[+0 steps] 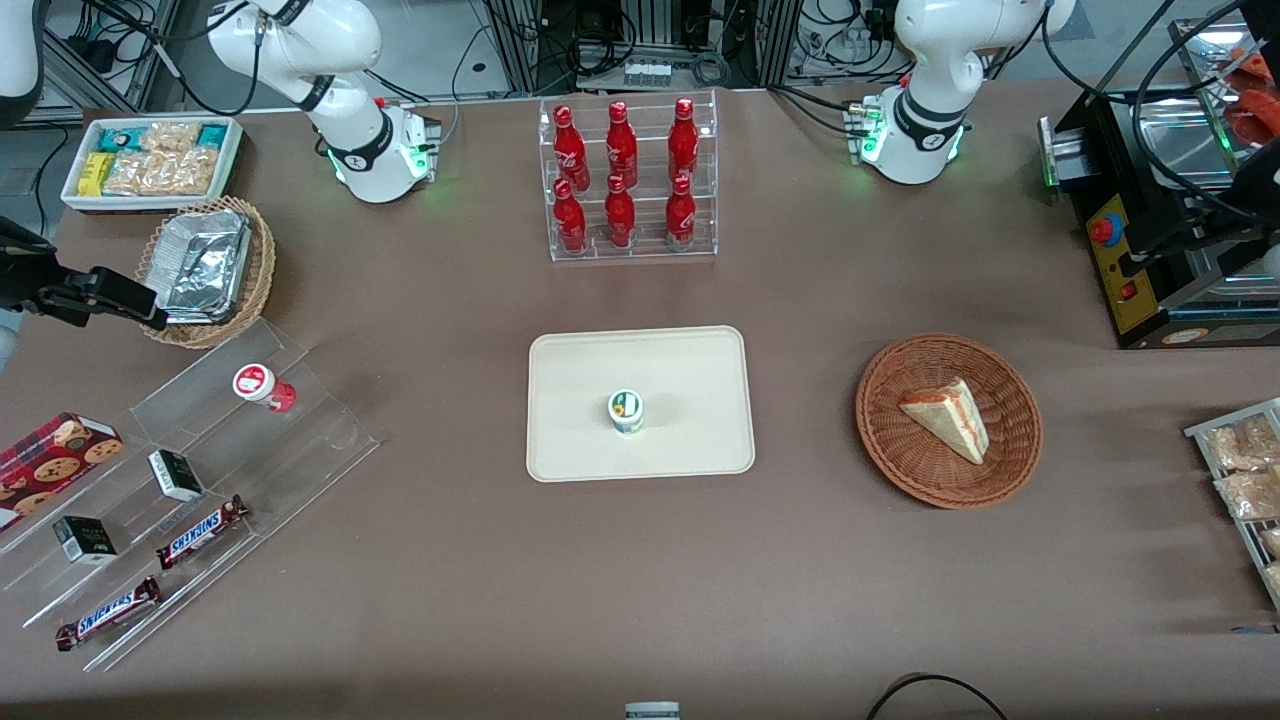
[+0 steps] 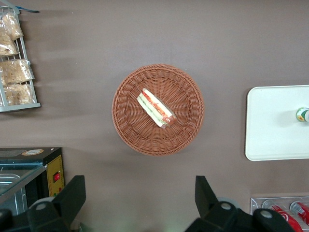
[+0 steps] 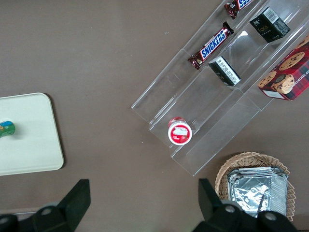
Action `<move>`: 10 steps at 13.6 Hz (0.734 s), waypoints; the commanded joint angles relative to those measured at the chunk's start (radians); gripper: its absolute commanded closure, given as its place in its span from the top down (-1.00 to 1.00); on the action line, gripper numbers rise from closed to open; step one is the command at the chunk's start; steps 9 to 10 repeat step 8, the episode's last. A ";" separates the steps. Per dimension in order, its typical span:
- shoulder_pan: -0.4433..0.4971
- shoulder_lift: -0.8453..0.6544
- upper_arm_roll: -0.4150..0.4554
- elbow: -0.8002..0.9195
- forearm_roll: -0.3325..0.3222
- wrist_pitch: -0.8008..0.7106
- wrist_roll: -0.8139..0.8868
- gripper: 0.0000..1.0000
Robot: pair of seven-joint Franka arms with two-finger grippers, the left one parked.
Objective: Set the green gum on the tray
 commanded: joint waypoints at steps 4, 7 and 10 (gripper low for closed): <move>-0.004 0.027 0.004 0.051 -0.011 -0.042 -0.027 0.99; -0.003 0.027 0.004 0.051 -0.011 -0.042 -0.026 0.99; -0.003 0.027 0.004 0.051 -0.012 -0.042 -0.026 0.99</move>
